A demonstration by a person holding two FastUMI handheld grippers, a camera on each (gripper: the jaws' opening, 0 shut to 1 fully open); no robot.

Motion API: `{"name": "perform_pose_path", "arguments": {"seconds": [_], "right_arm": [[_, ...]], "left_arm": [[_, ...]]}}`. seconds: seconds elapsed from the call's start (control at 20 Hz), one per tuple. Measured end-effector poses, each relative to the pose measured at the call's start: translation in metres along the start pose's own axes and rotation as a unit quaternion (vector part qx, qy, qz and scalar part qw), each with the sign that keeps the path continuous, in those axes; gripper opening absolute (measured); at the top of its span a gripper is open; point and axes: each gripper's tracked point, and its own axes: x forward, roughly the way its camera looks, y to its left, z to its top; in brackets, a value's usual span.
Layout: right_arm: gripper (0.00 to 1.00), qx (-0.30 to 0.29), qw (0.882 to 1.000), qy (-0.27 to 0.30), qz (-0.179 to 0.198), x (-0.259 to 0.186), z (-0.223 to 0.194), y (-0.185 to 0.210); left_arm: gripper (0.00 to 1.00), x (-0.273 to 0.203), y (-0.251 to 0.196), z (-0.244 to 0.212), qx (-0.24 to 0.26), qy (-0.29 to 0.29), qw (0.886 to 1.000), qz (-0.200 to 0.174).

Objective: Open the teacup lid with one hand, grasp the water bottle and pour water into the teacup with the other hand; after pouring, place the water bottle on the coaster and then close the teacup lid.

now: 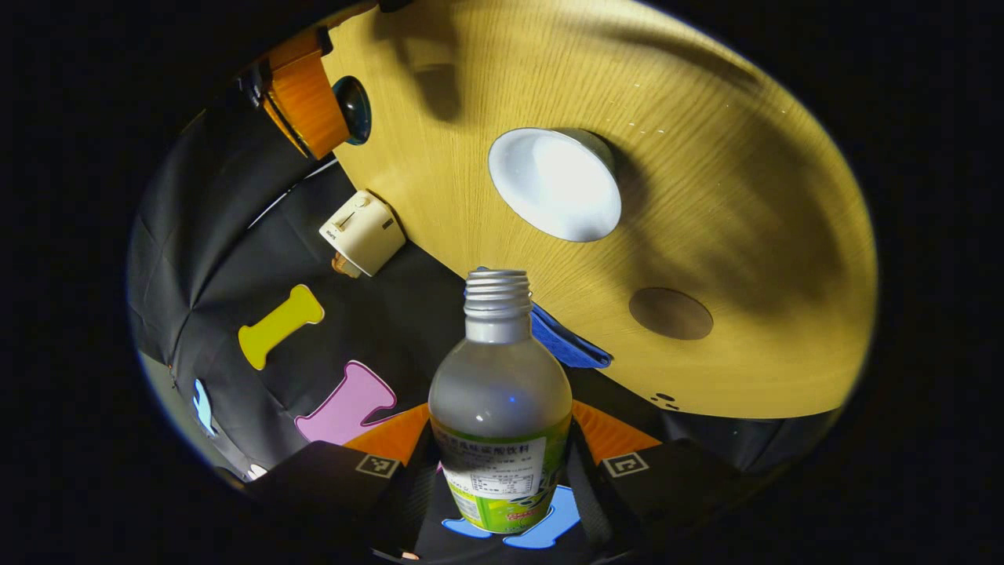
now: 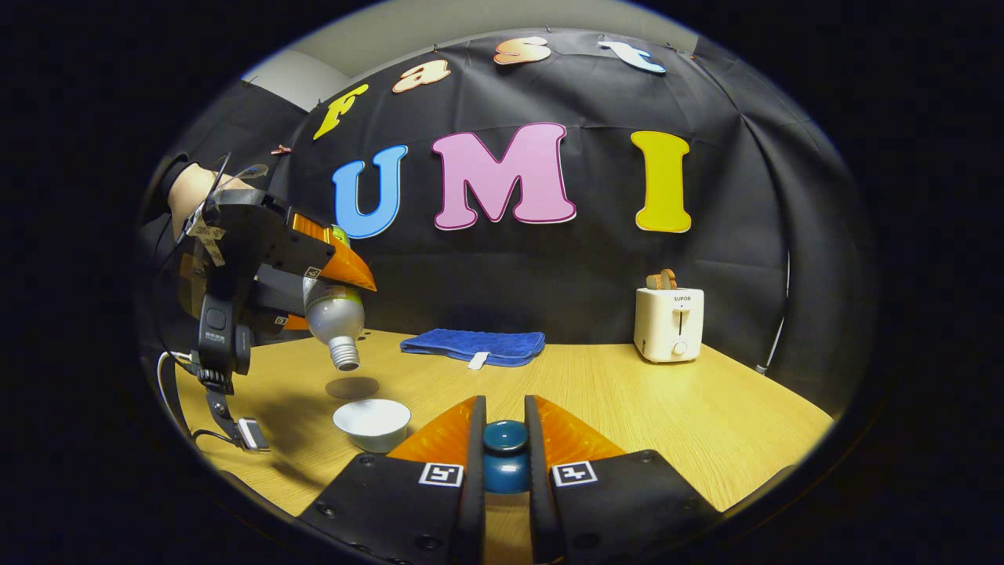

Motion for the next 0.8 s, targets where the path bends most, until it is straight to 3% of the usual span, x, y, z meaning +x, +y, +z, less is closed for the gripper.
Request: {"name": "perform_pose_path", "arguments": {"seconds": [0.1, 0.2, 0.3, 0.35, 0.45, 0.55, 0.65, 0.7, 0.8], "right_arm": [[0.26, 0.000, 1.000, 0.000, 0.000, 0.000, 0.000, 0.000], [0.27, 0.000, 1.000, 0.000, 0.000, 0.000, 0.000, 0.000], [0.26, 0.000, 1.000, 0.000, 0.000, 0.000, 0.000, 0.000], [0.26, 0.000, 1.000, 0.000, 0.000, 0.000, 0.000, 0.000], [0.27, 0.000, 1.000, 0.000, 0.000, 0.000, 0.000, 0.000], [0.26, 0.000, 1.000, 0.000, 0.000, 0.000, 0.000, 0.000], [0.26, 0.000, 1.000, 0.000, 0.000, 0.000, 0.000, 0.000], [0.26, 0.000, 1.000, 0.000, 0.000, 0.000, 0.000, 0.000], [0.27, 0.000, 1.000, 0.000, 0.000, 0.000, -0.001, 0.000]], "left_arm": [[0.78, -0.002, -0.002, -0.003, -0.058, -0.003, 0.998, 0.017], [0.78, -0.006, -0.002, -0.009, -0.148, -0.002, 0.988, 0.043], [0.78, -0.016, -0.004, -0.023, -0.257, 0.008, 0.964, 0.072], [0.78, -0.022, -0.006, -0.032, -0.317, 0.016, 0.944, 0.086], [0.78, -0.029, -0.007, -0.046, -0.442, 0.022, 0.889, 0.114], [0.78, -0.045, -0.003, -0.065, -0.556, 0.027, 0.815, 0.165], [0.78, -0.058, -0.006, -0.082, -0.651, 0.025, 0.730, 0.207], [0.78, -0.057, -0.009, -0.084, -0.697, 0.016, 0.686, 0.211], [0.78, -0.046, -0.011, -0.085, -0.781, -0.004, 0.587, 0.213]]}}
